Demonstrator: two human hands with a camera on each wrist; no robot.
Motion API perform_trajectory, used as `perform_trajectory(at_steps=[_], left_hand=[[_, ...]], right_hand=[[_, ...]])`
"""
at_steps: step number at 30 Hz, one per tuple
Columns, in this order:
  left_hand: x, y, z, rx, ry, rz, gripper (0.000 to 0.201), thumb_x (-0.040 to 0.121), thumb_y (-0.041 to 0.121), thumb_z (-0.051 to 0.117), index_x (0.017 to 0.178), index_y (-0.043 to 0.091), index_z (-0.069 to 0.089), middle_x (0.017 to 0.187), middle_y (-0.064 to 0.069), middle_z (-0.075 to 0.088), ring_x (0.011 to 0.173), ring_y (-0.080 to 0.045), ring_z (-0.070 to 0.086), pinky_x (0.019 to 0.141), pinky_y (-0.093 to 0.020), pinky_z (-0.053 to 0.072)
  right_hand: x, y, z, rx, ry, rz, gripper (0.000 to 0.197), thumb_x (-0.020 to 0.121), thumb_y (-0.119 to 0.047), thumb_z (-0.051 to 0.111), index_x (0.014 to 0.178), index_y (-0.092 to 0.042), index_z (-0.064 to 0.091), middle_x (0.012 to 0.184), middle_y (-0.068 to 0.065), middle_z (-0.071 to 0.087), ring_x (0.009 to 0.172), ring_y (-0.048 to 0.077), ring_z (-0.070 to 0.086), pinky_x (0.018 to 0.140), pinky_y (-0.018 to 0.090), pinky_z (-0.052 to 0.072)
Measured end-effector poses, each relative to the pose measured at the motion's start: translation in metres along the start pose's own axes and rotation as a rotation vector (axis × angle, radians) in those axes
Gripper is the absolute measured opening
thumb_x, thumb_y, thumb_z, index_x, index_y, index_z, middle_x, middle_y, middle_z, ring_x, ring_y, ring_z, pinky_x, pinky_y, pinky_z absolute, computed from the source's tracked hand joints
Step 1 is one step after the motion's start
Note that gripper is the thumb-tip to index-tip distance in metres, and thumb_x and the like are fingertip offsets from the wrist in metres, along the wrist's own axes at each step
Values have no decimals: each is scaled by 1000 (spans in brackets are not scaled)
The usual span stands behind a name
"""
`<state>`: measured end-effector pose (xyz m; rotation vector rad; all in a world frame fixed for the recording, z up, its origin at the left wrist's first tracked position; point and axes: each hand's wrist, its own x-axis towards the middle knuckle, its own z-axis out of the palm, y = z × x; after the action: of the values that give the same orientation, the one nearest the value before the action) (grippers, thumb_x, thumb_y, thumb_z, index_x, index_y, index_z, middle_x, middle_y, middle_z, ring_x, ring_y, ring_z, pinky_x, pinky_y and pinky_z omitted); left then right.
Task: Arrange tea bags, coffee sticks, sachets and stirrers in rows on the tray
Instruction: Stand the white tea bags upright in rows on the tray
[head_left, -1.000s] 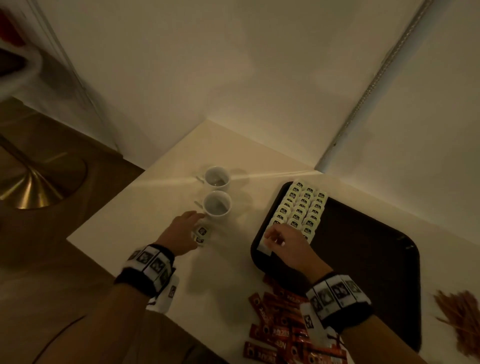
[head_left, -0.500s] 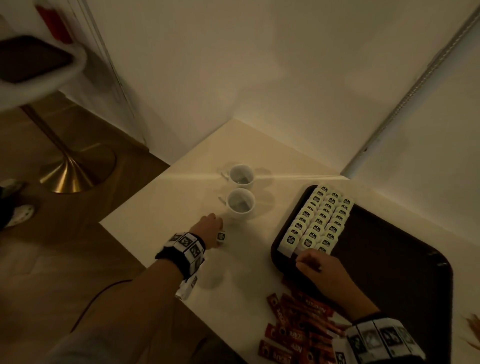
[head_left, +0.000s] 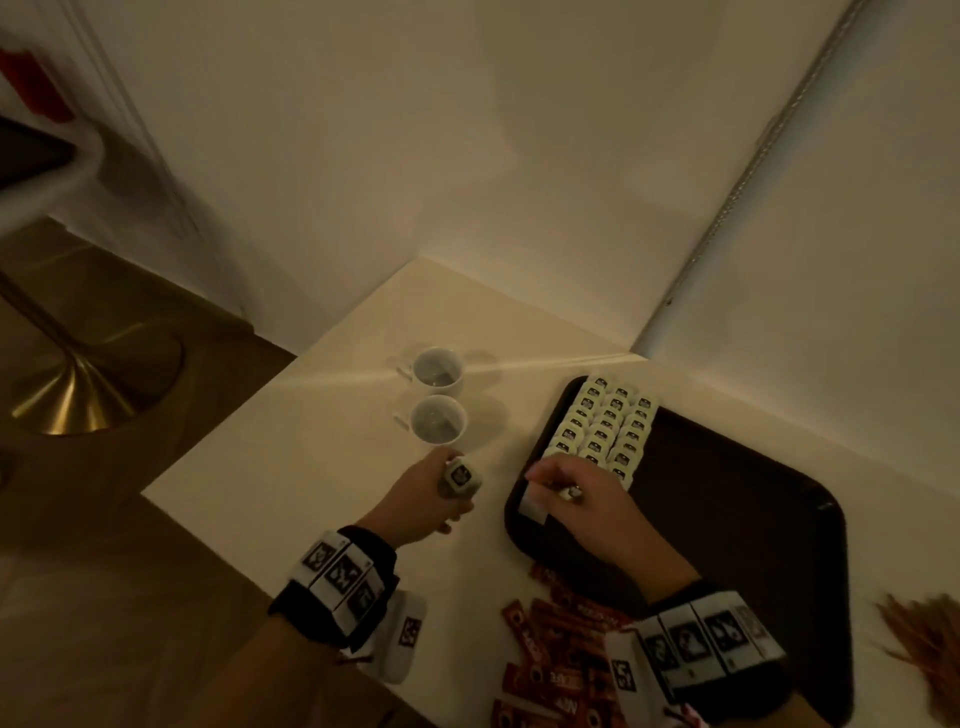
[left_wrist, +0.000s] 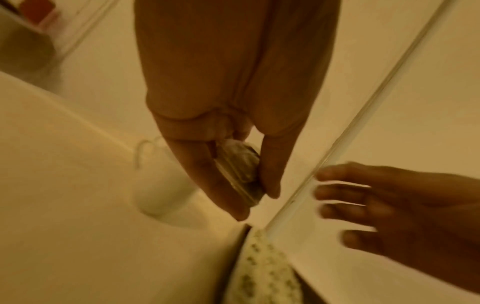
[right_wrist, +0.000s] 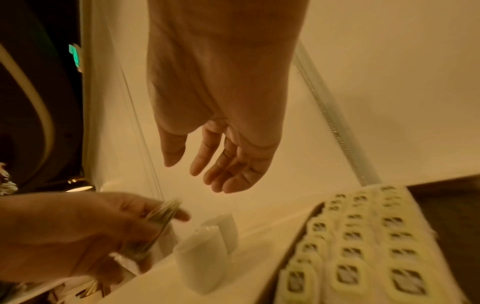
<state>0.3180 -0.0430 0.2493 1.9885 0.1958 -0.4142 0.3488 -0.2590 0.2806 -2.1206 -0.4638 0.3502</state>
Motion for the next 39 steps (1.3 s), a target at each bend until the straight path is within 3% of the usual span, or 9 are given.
perform_trajectory(at_steps=[8, 12, 14, 16, 20, 24, 28, 32, 39], left_hand=[[-1, 84, 11, -395, 34, 149, 27, 81, 1, 69, 104, 2, 54, 83, -8, 67, 67, -13, 67, 59, -25, 56], [2, 103, 8, -560, -135, 116, 31, 88, 0, 59, 118, 4, 53, 107, -13, 68, 92, -22, 70, 74, -30, 58], [3, 107, 8, -774, -298, 85, 33, 91, 13, 57, 123, 7, 52, 119, -12, 65, 106, -28, 66, 88, -38, 55], [1, 111, 9, -1003, -393, 49, 38, 86, 35, 61, 115, 12, 59, 110, -12, 65, 105, -30, 63, 89, -42, 53], [7, 116, 9, -1225, -225, 20, 47, 74, 54, 55, 100, 16, 65, 79, -3, 57, 80, -20, 58, 75, -37, 59], [14, 117, 8, -1105, -10, 187, 30, 78, 40, 58, 99, 18, 61, 93, -1, 60, 90, -16, 61, 75, -31, 56], [11, 129, 8, -957, -60, 354, 16, 81, 30, 57, 93, 20, 63, 95, 3, 69, 91, -11, 64, 73, -29, 56], [9, 134, 12, -939, -76, 353, 13, 80, 29, 58, 87, 19, 64, 89, 1, 68, 79, -11, 65, 59, -24, 53], [7, 132, 18, -978, -159, 242, 9, 78, 28, 61, 83, 21, 64, 85, 1, 68, 78, -12, 63, 53, -21, 51]], right_hand=[[29, -40, -14, -28, 234, -227, 17, 82, -14, 70, 97, -16, 64, 82, -13, 56, 77, 7, 59, 62, 10, 42], [33, -55, -34, -13, 222, -231, 5, 85, -13, 67, 89, -13, 65, 84, -7, 63, 79, 4, 59, 62, 7, 40], [35, -62, -44, -35, 215, -250, 2, 85, -12, 66, 86, -14, 66, 87, -2, 64, 78, 3, 58, 64, 7, 41], [35, -71, -55, -65, 215, -269, 5, 84, -11, 66, 85, -16, 67, 88, 0, 64, 77, 2, 58, 64, 7, 41], [34, -94, -84, -120, 256, -306, 3, 85, -19, 67, 84, -22, 68, 84, -11, 67, 77, 1, 60, 63, 11, 43], [35, -109, -105, -290, 276, -390, 4, 84, -20, 68, 87, -21, 71, 80, -11, 69, 73, 4, 59, 66, 6, 38], [36, -114, -110, -374, 211, -389, 9, 86, -21, 65, 92, -22, 73, 80, -15, 64, 71, 5, 56, 67, 9, 39], [35, -112, -111, -438, 241, -322, 12, 88, -24, 63, 96, -21, 71, 78, -12, 63, 69, 7, 57, 67, 20, 44], [32, -112, -110, -327, 195, -261, 14, 90, -31, 60, 93, -19, 67, 65, -2, 63, 58, 11, 57, 58, 18, 43]])
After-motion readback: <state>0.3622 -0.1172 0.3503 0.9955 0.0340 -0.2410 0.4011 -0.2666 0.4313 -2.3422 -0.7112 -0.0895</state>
